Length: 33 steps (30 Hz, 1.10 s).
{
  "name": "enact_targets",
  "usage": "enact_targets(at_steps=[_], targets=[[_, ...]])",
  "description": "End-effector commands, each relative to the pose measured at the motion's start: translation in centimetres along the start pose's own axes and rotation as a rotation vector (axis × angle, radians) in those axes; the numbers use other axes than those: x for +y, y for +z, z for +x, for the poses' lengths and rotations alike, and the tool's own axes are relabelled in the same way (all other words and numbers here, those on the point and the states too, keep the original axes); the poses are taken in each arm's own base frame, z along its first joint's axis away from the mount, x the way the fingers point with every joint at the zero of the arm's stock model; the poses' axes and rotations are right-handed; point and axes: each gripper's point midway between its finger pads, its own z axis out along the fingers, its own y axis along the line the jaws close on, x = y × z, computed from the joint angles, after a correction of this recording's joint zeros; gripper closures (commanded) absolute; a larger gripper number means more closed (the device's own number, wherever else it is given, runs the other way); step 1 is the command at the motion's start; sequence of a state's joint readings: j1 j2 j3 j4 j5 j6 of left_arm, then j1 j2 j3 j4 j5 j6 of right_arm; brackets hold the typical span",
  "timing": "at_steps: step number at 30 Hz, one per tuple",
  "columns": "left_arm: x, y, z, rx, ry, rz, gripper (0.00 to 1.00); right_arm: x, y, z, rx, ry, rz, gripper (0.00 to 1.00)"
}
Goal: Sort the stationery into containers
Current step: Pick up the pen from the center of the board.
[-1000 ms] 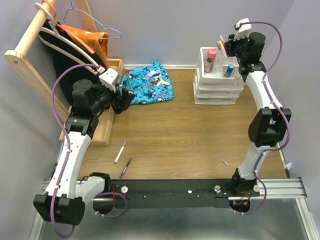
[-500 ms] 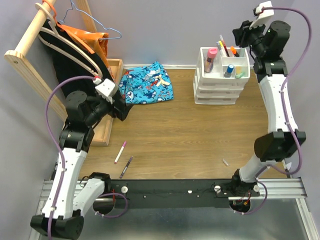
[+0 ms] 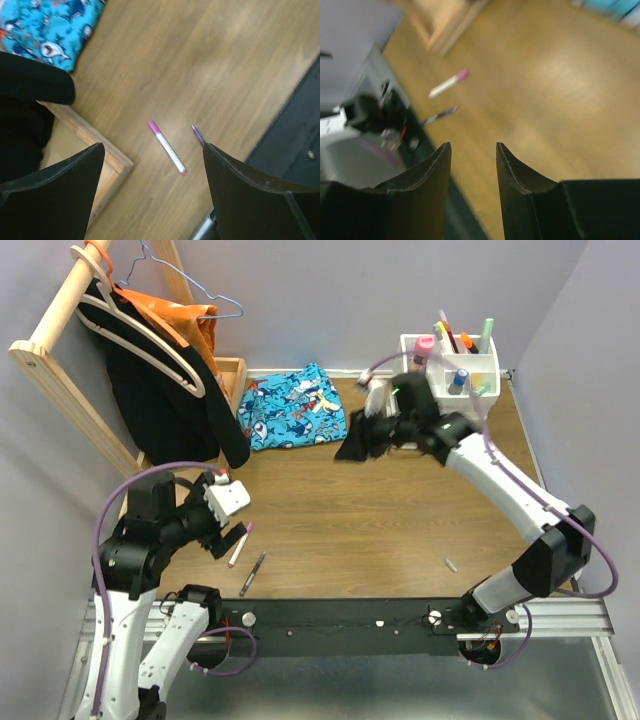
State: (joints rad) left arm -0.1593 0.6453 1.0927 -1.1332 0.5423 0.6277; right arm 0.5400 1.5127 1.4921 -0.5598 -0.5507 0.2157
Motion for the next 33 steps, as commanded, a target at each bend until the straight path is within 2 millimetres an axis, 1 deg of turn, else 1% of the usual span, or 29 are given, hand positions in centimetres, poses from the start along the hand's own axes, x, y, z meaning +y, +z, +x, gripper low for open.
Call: enact_targets(at_steps=[1, 3, 4, 5, 6, 7, 8, 10, 13, 14, 16, 18, 21, 22, 23, 24, 26, 27, 28, 30, 31, 32, 33], targets=[[-4.6, -2.0, 3.1, 0.137, 0.03, 0.197, 0.14, 2.7, 3.1, 6.9, 0.211, 0.258, -0.031, 0.51], [-4.9, -2.1, 4.1, 0.185, 0.043, 0.235, 0.14, 1.5, 3.8, 7.1, 0.199, 0.243, 0.013, 0.52], [-4.8, -2.1, 5.0, 0.224, 0.058, 0.234, 0.14, 0.4, 4.1, 7.5, 0.195, 0.241, 0.059, 0.53], [-4.7, -2.0, 5.5, 0.243, 0.06, 0.236, 0.15, -0.1, 4.4, 7.6, 0.185, 0.225, 0.069, 0.54], [-4.7, -2.0, 6.1, 0.261, 0.067, 0.24, 0.15, -0.2, 4.5, 7.9, 0.186, 0.213, 0.064, 0.55], [-5.1, -1.8, 7.0, 0.287, 0.072, 0.264, 0.15, -0.5, 4.7, 9.1, 0.207, 0.212, 0.064, 0.55], [-5.2, -1.7, 7.6, 0.307, 0.069, 0.269, 0.16, -0.9, 4.7, 9.1, 0.195, 0.203, 0.075, 0.56], [-4.9, -1.0, 8.7, 0.336, 0.061, 0.268, 0.18, -1.6, 4.4, 9.6, 0.183, 0.197, 0.114, 0.55], [-3.7, 0.2, 10.6, 0.412, 0.035, 0.229, 0.2, -1.9, 3.4, 9.9, 0.162, 0.168, 0.142, 0.55], [-3.4, 0.4, 10.9, 0.43, 0.016, 0.223, 0.22, -2.1, 3.2, 10.2, 0.164, 0.155, 0.148, 0.55], [-2.9, 1.3, 11.7, 0.477, -0.01, 0.23, 0.25, -2.0, 2.5, 9.8, 0.135, 0.136, 0.158, 0.55], [-2.5, 2.1, 12.6, 0.533, -0.053, 0.22, 0.27, -2.0, 2.1, 9.9, 0.123, 0.119, 0.163, 0.55], [-2.5, 4.0, 13.0, 0.572, -0.039, 0.242, 0.32, -2.4, 1.7, 9.7, 0.106, 0.102, 0.186, 0.55], [-2.0, 4.8, 13.0, 0.573, -0.053, 0.21, 0.32, -2.4, 1.6, 9.6, 0.101, 0.102, 0.189, 0.55], [-2.2, 5.5, 12.6, 0.571, -0.05, 0.214, 0.32, -2.3, 1.6, 9.6, 0.1, 0.108, 0.191, 0.55], [-2.2, 6.3, 12.8, 0.592, -0.067, 0.226, 0.32, -2.3, 1.6, 9.6, 0.101, 0.115, 0.19, 0.55], [-1.8, 7.6, 12.5, 0.599, -0.122, 0.197, 0.33, -2.2, 1.6, 9.8, 0.104, 0.134, 0.19, 0.55], [-2.0, 8.4, 12.7, 0.63, -0.137, 0.214, 0.34, -2.3, 1.6, 9.8, 0.103, 0.139, 0.193, 0.55], [-1.6, 9.3, 12.5, 0.623, -0.153, 0.191, 0.35, -2.3, 1.6, 9.7, 0.099, 0.141, 0.195, 0.54], [-0.9, 10.4, 12.9, 0.655, -0.209, 0.134, 0.36, -2.5, 1.6, 9.4, 0.093, 0.14, 0.204, 0.54], [-0.2, 11.2, 12.6, 0.634, -0.217, 0.098, 0.36, -2.5, 1.6, 9.4, 0.091, 0.14, 0.206, 0.54], [0.6, 11.3, 13.0, 0.653, -0.23, 0.041, 0.37, -2.5, 1.5, 9.0, 0.083, 0.137, 0.206, 0.54], [0.9, 11.6, 13.4, 0.673, -0.232, 0.03, 0.37, -2.7, 1.5, 8.9, 0.082, 0.144, 0.209, 0.54]])
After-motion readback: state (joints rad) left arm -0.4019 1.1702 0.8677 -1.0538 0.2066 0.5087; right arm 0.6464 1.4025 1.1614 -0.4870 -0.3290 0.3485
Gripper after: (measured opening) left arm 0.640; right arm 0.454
